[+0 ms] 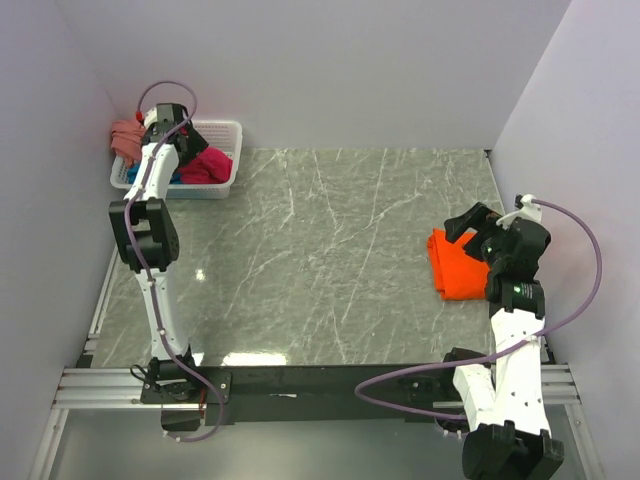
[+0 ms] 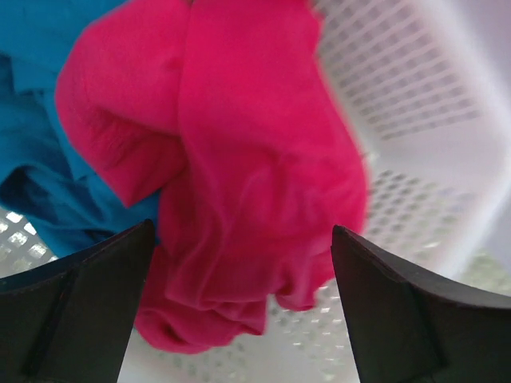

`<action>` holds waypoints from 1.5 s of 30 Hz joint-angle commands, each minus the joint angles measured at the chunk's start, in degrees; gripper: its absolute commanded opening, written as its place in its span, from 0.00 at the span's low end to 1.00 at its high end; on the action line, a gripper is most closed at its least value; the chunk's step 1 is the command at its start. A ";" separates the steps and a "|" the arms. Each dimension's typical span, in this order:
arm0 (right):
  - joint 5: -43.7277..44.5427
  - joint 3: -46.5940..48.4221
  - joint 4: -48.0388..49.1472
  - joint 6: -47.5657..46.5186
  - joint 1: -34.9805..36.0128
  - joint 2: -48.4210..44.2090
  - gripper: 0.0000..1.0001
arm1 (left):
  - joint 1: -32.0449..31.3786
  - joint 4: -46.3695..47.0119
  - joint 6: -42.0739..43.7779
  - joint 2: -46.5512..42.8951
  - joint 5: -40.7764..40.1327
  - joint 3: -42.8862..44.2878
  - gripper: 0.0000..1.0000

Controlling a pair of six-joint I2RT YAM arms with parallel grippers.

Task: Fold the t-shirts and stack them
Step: Grab the tshirt from the pile, then move the tshirt to the center of the board

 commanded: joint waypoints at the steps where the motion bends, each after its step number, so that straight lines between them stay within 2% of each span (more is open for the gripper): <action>1: 1.57 1.29 0.05 -0.81 -0.31 -0.16 0.97 | -0.18 -2.13 2.15 -1.19 -3.11 0.69 0.94; 2: 1.92 1.64 -1.53 -0.99 -0.31 -0.16 0.97 | -0.18 -2.40 1.62 -1.19 -3.38 0.51 0.85; 4: 3.85 1.56 -1.63 -0.82 -0.31 -0.33 0.97 | -0.18 -2.14 1.62 -1.10 -3.12 -0.71 0.76; 8: 4.91 1.81 -2.24 -0.99 -0.31 -0.68 0.96 | -0.18 -3.62 0.92 -0.57 -3.90 0.76 0.10; 9: 5.17 2.08 -3.29 -1.16 -0.31 -0.86 0.96 | -0.18 -4.06 0.65 -1.27 -3.99 0.86 0.00; 14: 3.77 0.67 -1.45 -0.99 -0.31 -2.53 0.96 | -0.18 0.94 2.14 -8.03 -1.89 -4.15 0.00; 22: 3.15 0.67 -2.07 -0.99 -0.31 -3.41 0.96 | -0.18 3.84 4.34 -18.85 1.71 -5.12 0.00; 25: 1.23 -1.08 0.74 -0.38 -0.31 -4.11 0.96 | -0.27 5.68 5.04 -22.45 5.31 -5.21 0.00; 29: 2.01 0.15 -1.45 -1.08 -0.31 -4.28 0.96 | -0.97 9.19 5.75 -27.46 8.57 -5.20 0.00; 31: 1.57 -1.60 0.82 -0.47 -0.31 -4.64 0.96 | -2.20 12.79 6.54 -30.88 9.98 -6.25 0.00; 35: 1.48 -0.38 -0.92 -1.08 -0.31 -4.20 0.96 | -4.32 16.84 8.29 -35.72 9.37 -7.22 0.00; 38: 0.52 -2.31 1.96 -0.20 -0.31 -4.38 0.96 | -8.44 21.23 9.26 -39.94 11.20 -10.03 0.00; 43: -0.45 -1.87 1.00 -0.64 -0.31 -4.02 0.96 | -17.22 27.12 12.16 -47.23 10.51 -15.47 0.00; 45: -1.06 -2.84 3.02 -0.12 -0.31 -4.03 0.96 | -20.64 29.14 12.08 -49.86 13.05 -17.85 0.00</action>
